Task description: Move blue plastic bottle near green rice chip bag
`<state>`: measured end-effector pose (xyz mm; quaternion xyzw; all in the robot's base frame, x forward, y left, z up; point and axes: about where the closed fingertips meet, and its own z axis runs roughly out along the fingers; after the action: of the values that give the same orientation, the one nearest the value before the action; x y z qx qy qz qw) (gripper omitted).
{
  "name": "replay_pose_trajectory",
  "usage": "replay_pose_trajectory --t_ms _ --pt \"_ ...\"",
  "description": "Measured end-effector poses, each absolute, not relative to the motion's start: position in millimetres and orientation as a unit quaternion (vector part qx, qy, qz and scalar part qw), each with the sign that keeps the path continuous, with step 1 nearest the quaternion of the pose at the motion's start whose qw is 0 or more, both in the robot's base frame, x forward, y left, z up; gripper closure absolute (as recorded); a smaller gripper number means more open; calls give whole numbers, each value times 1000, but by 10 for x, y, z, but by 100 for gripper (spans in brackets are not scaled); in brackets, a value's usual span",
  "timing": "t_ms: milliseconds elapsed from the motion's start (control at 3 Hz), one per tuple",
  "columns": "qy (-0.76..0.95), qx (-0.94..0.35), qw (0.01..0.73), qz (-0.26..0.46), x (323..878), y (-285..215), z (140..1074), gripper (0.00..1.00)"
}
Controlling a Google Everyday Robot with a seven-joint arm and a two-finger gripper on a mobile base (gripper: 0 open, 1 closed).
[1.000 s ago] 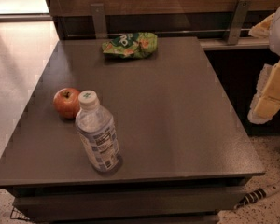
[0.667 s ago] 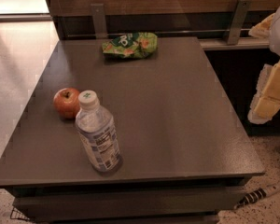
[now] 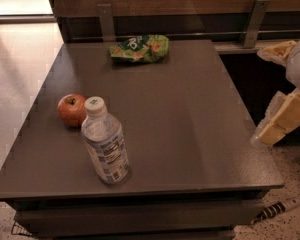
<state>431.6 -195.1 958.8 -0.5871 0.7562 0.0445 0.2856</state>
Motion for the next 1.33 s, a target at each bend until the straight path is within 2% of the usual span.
replay_pose_trajectory --t_ms 333,667,1000,1333 --pt "729 -585 339 105 4299 -1783 9349 0" --pt "688 -579 389 201 4307 -1384 9200 0" --pt "642 -550 441 302 4233 -939 9319 0" --pt "611 -528 470 357 4144 -676 9466 0"
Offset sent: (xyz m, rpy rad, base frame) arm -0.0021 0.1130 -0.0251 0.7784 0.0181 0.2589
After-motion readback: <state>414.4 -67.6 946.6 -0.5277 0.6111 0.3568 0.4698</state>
